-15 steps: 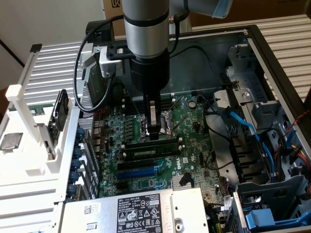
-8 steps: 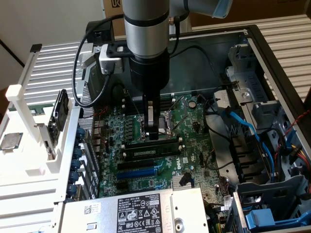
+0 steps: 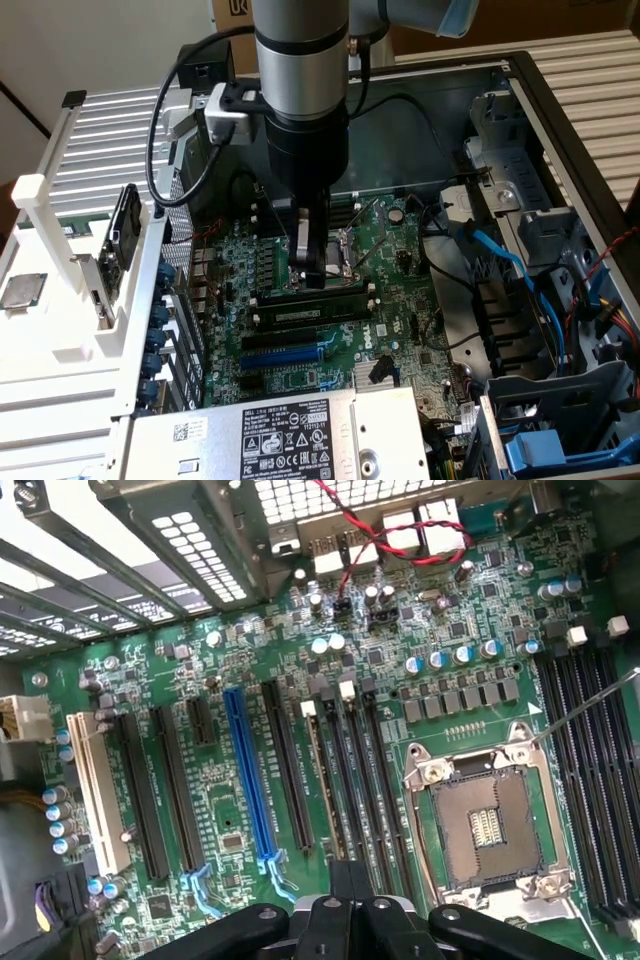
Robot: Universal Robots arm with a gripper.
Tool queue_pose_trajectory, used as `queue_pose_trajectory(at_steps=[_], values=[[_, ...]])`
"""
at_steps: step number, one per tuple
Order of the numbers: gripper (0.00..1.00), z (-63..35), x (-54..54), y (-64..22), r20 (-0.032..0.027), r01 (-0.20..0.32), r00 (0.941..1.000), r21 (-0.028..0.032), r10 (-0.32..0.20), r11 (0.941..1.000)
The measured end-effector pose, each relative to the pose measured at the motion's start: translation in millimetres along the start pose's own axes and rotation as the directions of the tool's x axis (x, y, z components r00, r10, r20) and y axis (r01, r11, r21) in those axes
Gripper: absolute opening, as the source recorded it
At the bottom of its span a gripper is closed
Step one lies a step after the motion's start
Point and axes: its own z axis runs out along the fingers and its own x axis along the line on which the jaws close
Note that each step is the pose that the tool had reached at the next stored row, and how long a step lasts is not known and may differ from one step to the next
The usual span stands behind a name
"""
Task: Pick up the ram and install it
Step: 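Press down the ram until it locks into place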
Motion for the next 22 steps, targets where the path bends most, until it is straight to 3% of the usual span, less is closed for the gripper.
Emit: queue_pose_trajectory(at_steps=[5, 11, 17, 22], values=[[0.10, 0.0, 0.0, 0.0, 0.0002, -0.079, 0.9968, -0.0030, 0.079, 0.9968], [0.10, 0.0, 0.0, 0.0, 0.0001, -0.172, 0.9851, -0.0066, 0.172, 0.9851], [0.10, 0.0, 0.0, 0.0, -0.0004, -0.261, 0.9654, -0.0100, 0.261, 0.9654], [0.10, 0.0, 0.0, 0.0, -0.0010, -0.331, 0.9437, -0.0127, 0.331, 0.9436]])
